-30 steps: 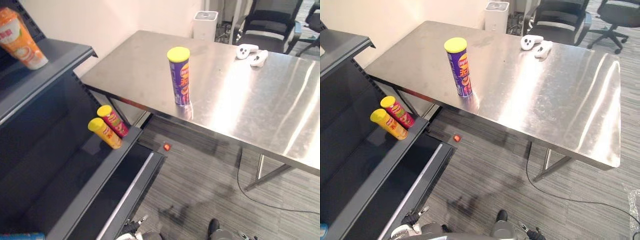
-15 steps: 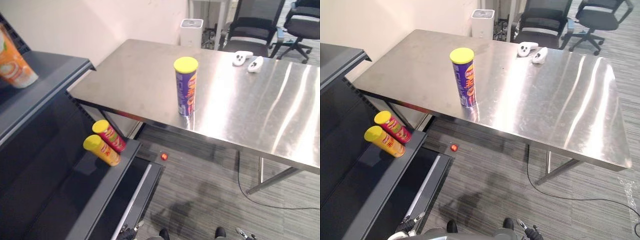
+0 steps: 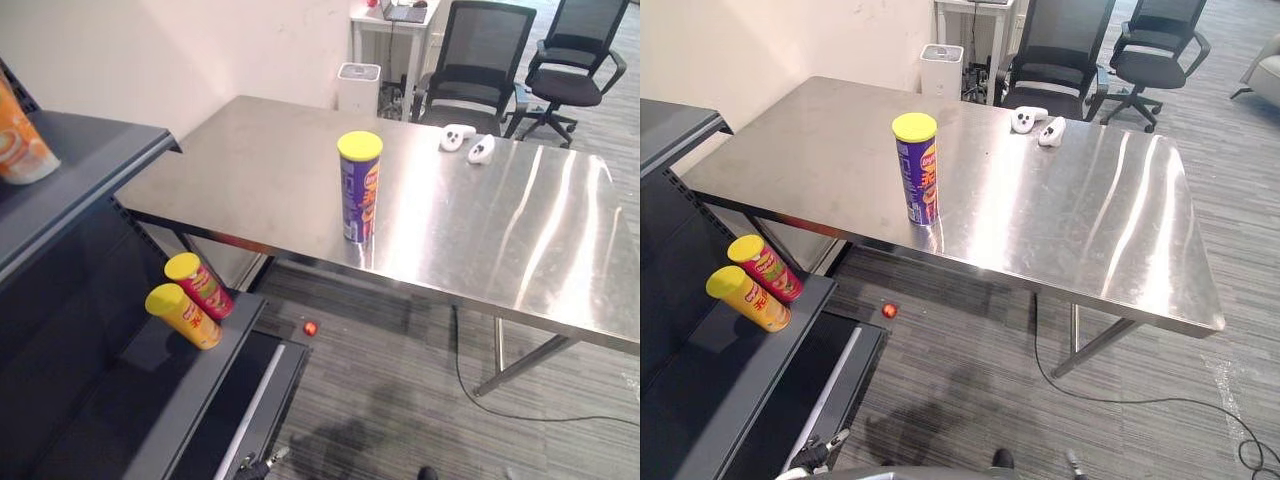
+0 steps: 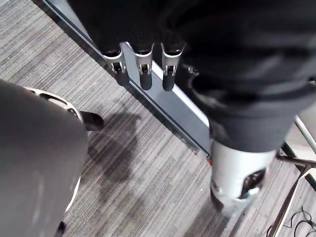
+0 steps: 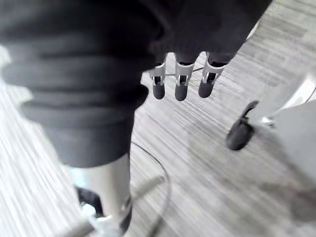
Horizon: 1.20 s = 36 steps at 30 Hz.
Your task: Put the gum and the chips on the shelf.
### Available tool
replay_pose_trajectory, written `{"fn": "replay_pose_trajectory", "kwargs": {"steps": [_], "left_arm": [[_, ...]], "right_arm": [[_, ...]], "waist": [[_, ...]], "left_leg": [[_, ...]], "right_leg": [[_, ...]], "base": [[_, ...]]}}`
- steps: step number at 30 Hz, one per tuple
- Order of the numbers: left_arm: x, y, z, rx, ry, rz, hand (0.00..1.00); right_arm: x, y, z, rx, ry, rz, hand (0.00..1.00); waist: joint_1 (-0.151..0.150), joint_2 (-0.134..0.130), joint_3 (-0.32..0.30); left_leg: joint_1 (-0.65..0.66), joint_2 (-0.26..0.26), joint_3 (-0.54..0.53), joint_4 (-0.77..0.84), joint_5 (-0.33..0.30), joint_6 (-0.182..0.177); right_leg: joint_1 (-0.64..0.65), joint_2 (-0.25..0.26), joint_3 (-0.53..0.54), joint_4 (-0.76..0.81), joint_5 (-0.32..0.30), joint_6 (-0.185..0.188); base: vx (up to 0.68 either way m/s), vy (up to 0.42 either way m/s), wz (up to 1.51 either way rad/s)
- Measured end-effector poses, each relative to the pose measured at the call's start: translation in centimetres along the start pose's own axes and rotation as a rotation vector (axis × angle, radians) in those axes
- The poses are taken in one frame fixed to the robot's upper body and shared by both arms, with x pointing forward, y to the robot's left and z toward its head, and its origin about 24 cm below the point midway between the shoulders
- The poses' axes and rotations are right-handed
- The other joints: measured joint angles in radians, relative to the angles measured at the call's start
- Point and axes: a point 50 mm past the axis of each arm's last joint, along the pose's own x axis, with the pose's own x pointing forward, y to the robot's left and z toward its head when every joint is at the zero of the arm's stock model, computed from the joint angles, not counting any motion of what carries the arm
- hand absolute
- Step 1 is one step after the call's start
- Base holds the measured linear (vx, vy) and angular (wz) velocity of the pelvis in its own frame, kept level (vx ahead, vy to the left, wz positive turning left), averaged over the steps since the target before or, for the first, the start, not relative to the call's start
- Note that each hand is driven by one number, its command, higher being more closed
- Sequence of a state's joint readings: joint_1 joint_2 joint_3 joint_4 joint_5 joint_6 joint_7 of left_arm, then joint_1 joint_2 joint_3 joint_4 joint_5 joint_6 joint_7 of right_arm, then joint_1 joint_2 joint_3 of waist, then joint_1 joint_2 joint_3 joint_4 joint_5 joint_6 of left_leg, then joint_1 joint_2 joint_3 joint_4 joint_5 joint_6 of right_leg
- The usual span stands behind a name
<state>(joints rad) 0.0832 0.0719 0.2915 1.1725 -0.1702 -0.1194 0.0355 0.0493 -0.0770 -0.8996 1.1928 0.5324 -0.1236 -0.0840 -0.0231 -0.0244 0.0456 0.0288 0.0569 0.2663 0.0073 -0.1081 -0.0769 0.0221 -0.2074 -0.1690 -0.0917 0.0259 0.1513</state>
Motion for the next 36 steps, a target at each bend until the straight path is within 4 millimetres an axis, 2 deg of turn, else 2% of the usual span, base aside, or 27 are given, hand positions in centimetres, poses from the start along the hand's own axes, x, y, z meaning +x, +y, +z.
{"fn": "replay_pose_trajectory", "kwargs": {"steps": [1,2,4,5,7,8,10,11,14,21,24,26,29,31,36], "left_arm": [[0.0,0.1,-0.1,-0.009,0.002,0.006,0.0],[-0.1,0.4,-0.3,-0.026,0.008,0.021,0.0],[-0.2,0.8,-0.6,-0.036,0.014,0.037,0.0],[-0.2,0.9,-0.6,-0.036,0.014,0.039,0.0],[-0.2,0.9,-0.6,-0.022,0.011,0.043,0.0],[-0.2,1.0,-0.6,-0.021,0.011,0.045,0.0],[-0.3,1.1,-0.7,-0.02,0.008,0.054,0.0],[-0.3,1.1,-0.7,-0.018,0.007,0.056,0.0],[-0.4,1.3,-0.9,-0.016,0.011,0.062,0.0],[-0.7,1.5,-1.9,-0.007,0.049,0.064,0.0],[-0.8,1.6,-2.2,0.02,0.057,0.064,0.0],[-0.8,1.7,-2.2,0.023,0.054,0.064,0.0],[-0.7,1.8,-2.1,0.051,0.049,0.051,0.0],[-0.7,1.9,-1.9,0.068,0.045,0.032,0.0],[-0.7,2.0,-1.5,0.091,0.029,0.018,0.0]], "right_arm": [[0.2,0.0,0.9,0.062,-0.024,-0.018,0.0],[0.5,0.1,3.0,0.182,-0.089,-0.055,0.0],[0.6,0.9,7.5,0.282,-0.224,-0.059,0.0],[0.5,1.2,8.8,0.306,-0.266,-0.058,0.0],[-0.5,2.3,14.3,0.376,-0.449,-0.037,0.0],[-0.9,2.6,15.6,0.388,-0.495,-0.028,0.0],[-2.7,3.9,19.3,0.405,-0.647,0.002,0.0],[-3.9,4.4,20.9,0.401,-0.734,0.005,0.0],[-5.8,5.7,23.2,0.401,-0.852,0.005,0.0],[-9.3,8.1,25.8,0.353,-1.031,0.008,0.0],[-12.7,10.3,27.0,0.273,-1.198,0.093,0.0],[-14.5,11.8,27.2,0.227,-1.269,0.188,0.0],[-16.5,14.7,26.5,0.122,-1.329,0.374,0.0],[-17.9,17.1,25.3,-0.033,-1.362,0.549,0.0],[-19.2,20.9,22.2,-0.274,-1.355,0.782,0.0]], "waist": [[0.0,0.002,-0.001],[0.0,0.006,-0.003],[-0.003,0.008,-0.005],[-0.003,0.008,-0.005],[-0.003,0.009,-0.006],[-0.009,0.007,-0.008],[-0.008,0.004,-0.012],[-0.008,0.002,-0.015],[-0.006,0.0,-0.031],[-0.002,0.011,-0.052],[-0.001,0.014,-0.055],[0.0,0.011,-0.057],[0.003,0.002,-0.06],[0.007,-0.006,-0.062],[0.03,-0.014,-0.062]], "left_leg": [[0.003,0.0,0.001,-0.003,0.0,0.0],[0.01,-0.001,0.0,-0.006,0.0,0.0],[0.015,-0.001,-0.002,-0.006,-0.001,-0.001],[0.016,-0.002,-0.002,-0.006,-0.002,0.0],[0.018,-0.002,-0.003,-0.006,-0.008,0.002],[0.018,-0.003,-0.003,-0.006,-0.009,0.003],[0.02,-0.003,-0.002,-0.006,-0.009,0.003],[0.02,-0.003,-0.003,-0.006,-0.009,0.003],[0.018,-0.003,-0.002,-0.006,-0.01,0.002],[0.012,-0.003,-0.002,-0.006,-0.009,0.002],[0.011,-0.001,-0.002,-0.006,-0.009,0.002],[0.01,-0.001,-0.003,-0.006,-0.009,0.003],[0.006,-0.002,-0.003,-0.006,-0.009,0.003],[-0.005,-0.002,-0.006,-0.004,-0.008,0.004],[-0.011,-0.002,-0.034,-0.003,-0.006,0.007]], "right_leg": [[0.0,0.0,0.0,0.0,0.0,0.0],[0.001,0.0,0.002,0.0,0.001,-0.001],[0.001,0.0,0.004,0.0,0.004,-0.006],[0.001,0.0,0.005,0.0,0.004,-0.006],[0.0,0.0,0.01,0.006,0.004,-0.006],[-0.001,0.0,0.011,0.008,0.004,-0.006],[-0.004,-0.001,0.012,0.009,0.004,-0.006],[-0.004,-0.001,0.013,0.009,0.004,-0.006],[-0.01,-0.001,0.014,0.009,0.004,-0.006],[-0.019,-0.001,0.015,0.014,0.004,-0.006],[-0.02,0.001,0.015,0.014,0.004,-0.006],[-0.022,0.001,0.015,0.014,0.004,-0.006],[-0.027,0.001,0.015,0.015,0.005,-0.004],[-0.036,0.001,0.012,0.018,0.005,-0.004],[-0.029,0.001,-0.017,0.028,0.006,-0.002]], "base": [[0.06,-0.009,-0.1],[0.05,-0.009,-0.12],[0.03,-0.012,-0.14],[0.01,-0.015,-0.1],[-0.01,-0.012,-0.05],[-0.01,-0.009,-0.03],[-0.03,-0.014,-0.04],[-0.05,-0.025,-0.03],[-0.04,-0.028,-0.03],[0.0,-0.003,0.0],[0.0,0.0,0.0],[0.0,0.0,0.0],[0.0,0.0,0.0],[-0.01,-0.01,0.02],[0.01,-0.02,0.12]]}}
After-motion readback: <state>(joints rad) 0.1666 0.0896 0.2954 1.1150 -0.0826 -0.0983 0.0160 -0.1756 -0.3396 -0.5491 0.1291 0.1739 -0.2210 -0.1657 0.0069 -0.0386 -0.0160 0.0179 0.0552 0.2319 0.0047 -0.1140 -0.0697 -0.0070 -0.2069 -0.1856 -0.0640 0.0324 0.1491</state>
